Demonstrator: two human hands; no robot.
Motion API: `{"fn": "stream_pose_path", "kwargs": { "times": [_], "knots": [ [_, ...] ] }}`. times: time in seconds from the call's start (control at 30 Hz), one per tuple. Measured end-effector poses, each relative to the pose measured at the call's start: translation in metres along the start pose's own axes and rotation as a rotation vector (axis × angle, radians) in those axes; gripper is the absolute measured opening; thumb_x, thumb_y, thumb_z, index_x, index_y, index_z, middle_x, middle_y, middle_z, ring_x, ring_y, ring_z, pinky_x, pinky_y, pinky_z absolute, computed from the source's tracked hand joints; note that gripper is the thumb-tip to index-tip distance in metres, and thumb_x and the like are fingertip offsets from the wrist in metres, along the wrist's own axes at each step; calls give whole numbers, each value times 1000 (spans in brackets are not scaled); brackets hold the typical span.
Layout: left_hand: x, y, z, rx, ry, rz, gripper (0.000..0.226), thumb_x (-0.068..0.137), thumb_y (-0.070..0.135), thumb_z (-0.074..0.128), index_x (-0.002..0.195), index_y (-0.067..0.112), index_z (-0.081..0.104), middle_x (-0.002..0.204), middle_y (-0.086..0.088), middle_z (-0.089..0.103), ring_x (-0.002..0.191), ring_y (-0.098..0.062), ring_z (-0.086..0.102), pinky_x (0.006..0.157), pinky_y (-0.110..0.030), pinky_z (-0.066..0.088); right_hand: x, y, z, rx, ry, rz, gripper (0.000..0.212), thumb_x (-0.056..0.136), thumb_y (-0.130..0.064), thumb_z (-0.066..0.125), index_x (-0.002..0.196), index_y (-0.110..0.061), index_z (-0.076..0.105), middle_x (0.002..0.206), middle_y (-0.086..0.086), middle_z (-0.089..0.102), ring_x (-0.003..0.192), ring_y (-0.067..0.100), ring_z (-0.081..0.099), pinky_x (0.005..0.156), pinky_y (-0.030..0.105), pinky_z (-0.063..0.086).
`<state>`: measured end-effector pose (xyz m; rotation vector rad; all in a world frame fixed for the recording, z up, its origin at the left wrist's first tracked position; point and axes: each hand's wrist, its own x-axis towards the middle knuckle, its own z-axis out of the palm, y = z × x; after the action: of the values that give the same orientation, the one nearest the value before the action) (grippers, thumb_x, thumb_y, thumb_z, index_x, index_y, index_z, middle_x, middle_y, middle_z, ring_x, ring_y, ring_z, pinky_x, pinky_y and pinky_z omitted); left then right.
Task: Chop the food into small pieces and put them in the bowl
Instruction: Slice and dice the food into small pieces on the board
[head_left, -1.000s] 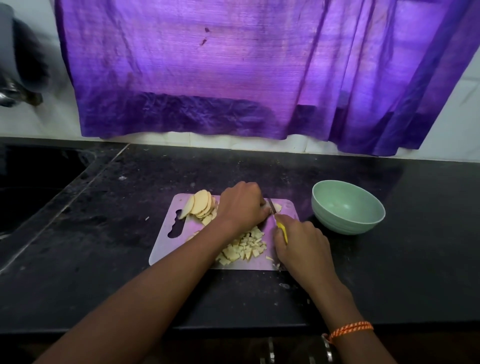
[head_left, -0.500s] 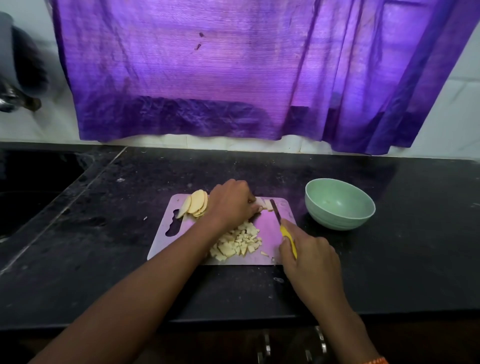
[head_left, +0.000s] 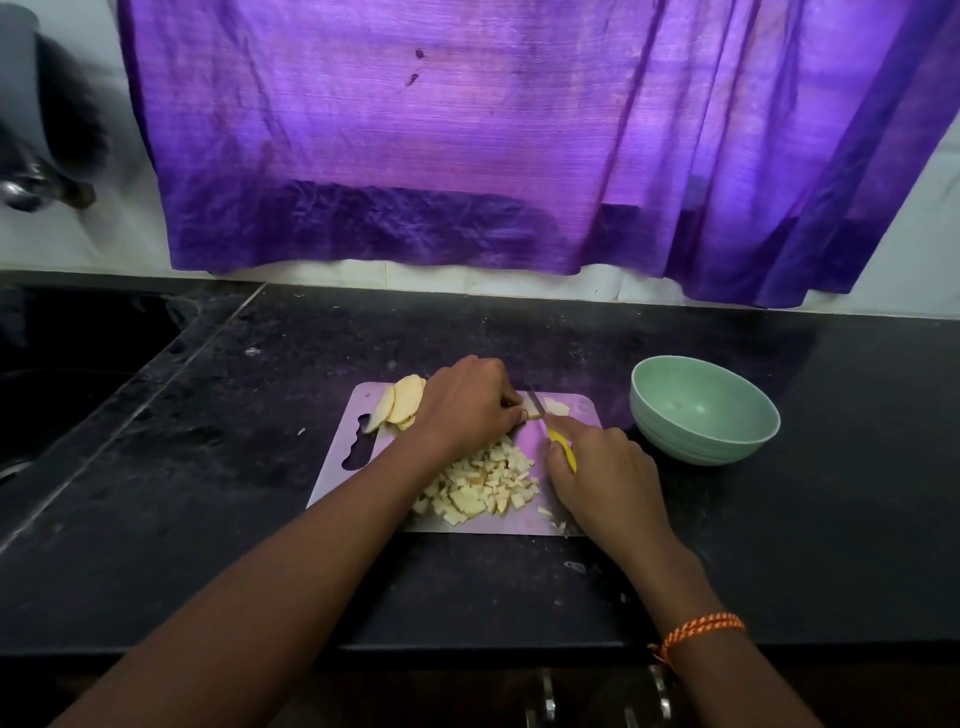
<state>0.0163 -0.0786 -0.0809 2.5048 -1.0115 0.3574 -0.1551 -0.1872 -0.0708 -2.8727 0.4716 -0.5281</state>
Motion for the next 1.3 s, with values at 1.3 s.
{"fn": "stream_pose_path", "kwargs": {
  "times": [1.3],
  "knots": [
    [-2,2,-6,26,4,-52,22,91,48,78,93,28,86,73,13,73,65,-6,63,52,-26,47,-21,-7,-2,35,-4,-14,43,105,-42,42,147,-38,50,105,7,69,92,28,63,67,35,34]
  ]
}}
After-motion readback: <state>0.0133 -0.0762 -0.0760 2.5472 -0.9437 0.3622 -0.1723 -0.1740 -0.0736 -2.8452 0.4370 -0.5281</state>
